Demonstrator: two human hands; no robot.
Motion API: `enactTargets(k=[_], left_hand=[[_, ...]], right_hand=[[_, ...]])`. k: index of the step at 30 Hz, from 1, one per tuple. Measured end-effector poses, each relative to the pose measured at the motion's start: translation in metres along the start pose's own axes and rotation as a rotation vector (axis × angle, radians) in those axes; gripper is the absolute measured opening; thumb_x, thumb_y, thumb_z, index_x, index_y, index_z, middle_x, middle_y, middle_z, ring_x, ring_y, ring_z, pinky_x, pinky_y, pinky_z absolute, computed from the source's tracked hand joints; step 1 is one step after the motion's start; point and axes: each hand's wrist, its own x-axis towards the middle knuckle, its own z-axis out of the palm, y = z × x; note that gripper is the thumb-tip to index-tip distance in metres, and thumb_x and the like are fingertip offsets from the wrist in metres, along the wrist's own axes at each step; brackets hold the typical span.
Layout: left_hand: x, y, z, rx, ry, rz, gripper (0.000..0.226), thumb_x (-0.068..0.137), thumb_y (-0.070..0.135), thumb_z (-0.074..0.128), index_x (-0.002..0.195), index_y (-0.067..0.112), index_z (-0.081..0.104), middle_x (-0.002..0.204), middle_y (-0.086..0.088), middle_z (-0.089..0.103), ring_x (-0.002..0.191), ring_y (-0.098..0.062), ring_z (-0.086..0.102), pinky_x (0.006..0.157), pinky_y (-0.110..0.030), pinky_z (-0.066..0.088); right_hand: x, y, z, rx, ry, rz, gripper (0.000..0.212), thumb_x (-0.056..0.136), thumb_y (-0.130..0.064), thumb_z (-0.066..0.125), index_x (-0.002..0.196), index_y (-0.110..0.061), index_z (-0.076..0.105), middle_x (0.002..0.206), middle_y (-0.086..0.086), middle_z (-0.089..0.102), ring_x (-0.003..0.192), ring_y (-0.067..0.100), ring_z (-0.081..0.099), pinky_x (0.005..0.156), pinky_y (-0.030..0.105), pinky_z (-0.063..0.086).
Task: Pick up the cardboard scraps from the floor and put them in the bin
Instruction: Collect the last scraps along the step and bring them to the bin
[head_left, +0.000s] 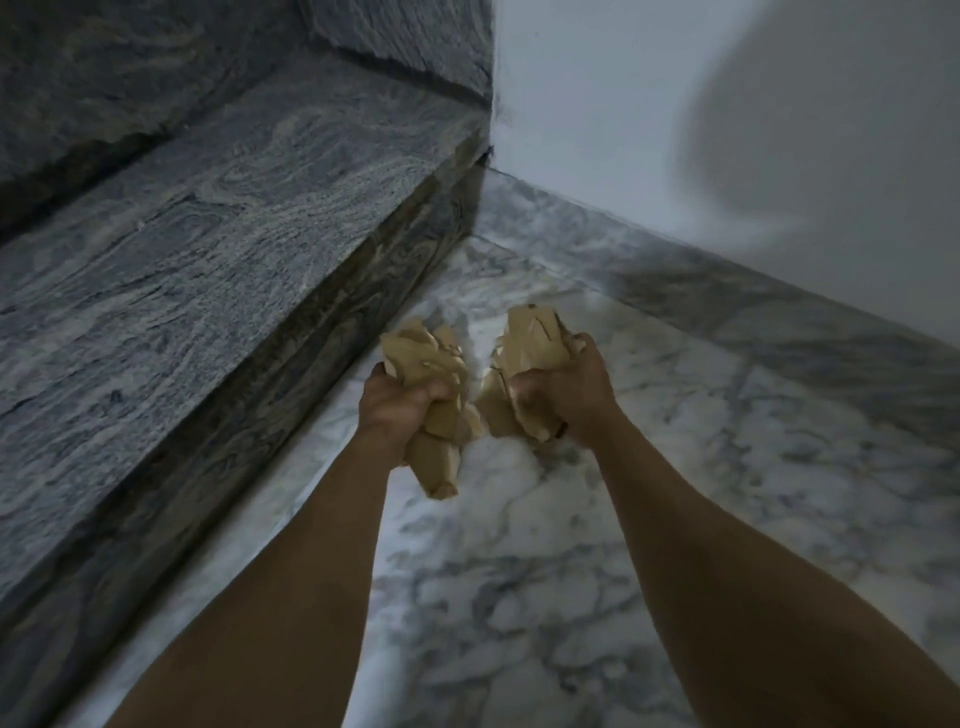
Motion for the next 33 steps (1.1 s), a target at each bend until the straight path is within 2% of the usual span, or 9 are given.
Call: enactTargets(k=[2, 4, 10, 13, 16, 20, 23, 27, 33], left_hand=[[-0.016, 0.009, 0.006, -0.146, -0.136, 0.005, 0.047, 0.076, 0.005, 0.083, 0.12, 0.006, 0.067, 0.109, -0.01, 0.074, 0.094, -0.028, 0.073, 0.064, -0.03, 0.061], [-0.041, 0.021, 0.01, -0.149, -0.26, -0.011, 0.045, 0.078, 0.005, 0.082, 0.121, 0.008, 0.069, 0.109, -0.011, 0.076, 0.095, -0.028, 0.075, 0.065, -0.03, 0.061], [-0.16, 0.07, 0.0, -0.059, -0.573, -0.188, 0.045, 0.08, 0.011, 0.081, 0.124, 0.011, 0.07, 0.112, -0.014, 0.076, 0.1, -0.03, 0.074, 0.072, -0.036, 0.062], [-0.229, 0.1, -0.004, -0.073, -0.622, -0.275, 0.054, 0.067, 0.018, 0.085, 0.118, 0.012, 0.07, 0.104, -0.011, 0.077, 0.088, -0.025, 0.076, 0.066, -0.033, 0.06], [-0.294, 0.135, -0.007, 0.07, -0.581, -0.326, 0.05, 0.087, 0.013, 0.074, 0.134, 0.005, 0.059, 0.116, -0.015, 0.07, 0.096, -0.029, 0.069, 0.082, -0.04, 0.058], [-0.379, 0.205, -0.013, 0.091, -0.746, -0.37, 0.052, 0.075, 0.01, 0.083, 0.125, 0.011, 0.069, 0.116, -0.014, 0.074, 0.102, -0.033, 0.073, 0.082, -0.043, 0.06], [-0.445, 0.264, -0.012, 0.142, -0.827, -0.334, 0.058, 0.06, 0.013, 0.087, 0.116, 0.011, 0.074, 0.11, -0.015, 0.076, 0.101, -0.035, 0.073, 0.087, -0.048, 0.06], [-0.529, 0.331, -0.009, 0.25, -0.944, -0.261, 0.052, 0.067, 0.003, 0.088, 0.117, 0.009, 0.073, 0.111, -0.017, 0.076, 0.103, -0.037, 0.072, 0.091, -0.052, 0.059], [-0.649, 0.387, 0.01, 0.4, -1.122, -0.147, 0.053, 0.059, 0.009, 0.088, 0.11, 0.011, 0.077, 0.108, -0.013, 0.077, 0.099, -0.032, 0.074, 0.088, -0.045, 0.06]], right_hand=[[-0.011, 0.005, -0.022, 0.207, 0.009, 0.017, 0.054, 0.063, -0.006, 0.089, 0.111, -0.003, 0.066, 0.105, 0.013, 0.073, 0.096, 0.031, 0.072, 0.077, 0.04, 0.061], [-0.037, 0.0, -0.051, 0.34, 0.022, 0.082, 0.045, 0.066, 0.004, 0.085, 0.106, -0.006, 0.068, 0.106, 0.012, 0.074, 0.093, 0.027, 0.072, 0.075, 0.037, 0.061], [-0.156, -0.03, -0.147, 0.476, -0.043, 0.345, 0.065, 0.061, -0.006, 0.091, 0.121, -0.008, 0.066, 0.11, 0.011, 0.074, 0.098, 0.028, 0.073, 0.076, 0.037, 0.062], [-0.232, -0.063, -0.189, 0.451, -0.017, 0.422, 0.06, 0.06, -0.007, 0.092, 0.116, -0.01, 0.071, 0.104, 0.005, 0.077, 0.094, 0.023, 0.074, 0.081, 0.037, 0.059], [-0.304, -0.105, -0.231, 0.491, 0.054, 0.42, 0.056, 0.061, -0.006, 0.091, 0.114, -0.01, 0.072, 0.108, 0.01, 0.075, 0.099, 0.03, 0.072, 0.089, 0.05, 0.059], [-0.398, -0.163, -0.286, 0.651, 0.096, 0.398, 0.029, 0.072, 0.002, 0.083, 0.099, -0.006, 0.075, 0.102, 0.018, 0.074, 0.091, 0.034, 0.071, 0.077, 0.045, 0.061], [-0.463, -0.201, -0.321, 0.723, 0.243, 0.443, 0.053, 0.063, -0.008, 0.091, 0.112, -0.007, 0.071, 0.106, 0.016, 0.074, 0.092, 0.033, 0.073, 0.074, 0.043, 0.062], [-0.547, -0.243, -0.358, 0.836, 0.393, 0.431, 0.102, 0.036, -0.039, 0.101, 0.125, -0.007, 0.063, 0.114, 0.02, 0.072, 0.1, 0.039, 0.071, 0.082, 0.053, 0.06], [-0.667, -0.287, -0.422, 0.963, 0.616, 0.336, 0.052, 0.067, -0.007, 0.086, 0.115, 0.0, 0.069, 0.109, 0.023, 0.072, 0.096, 0.039, 0.072, 0.074, 0.045, 0.06]])
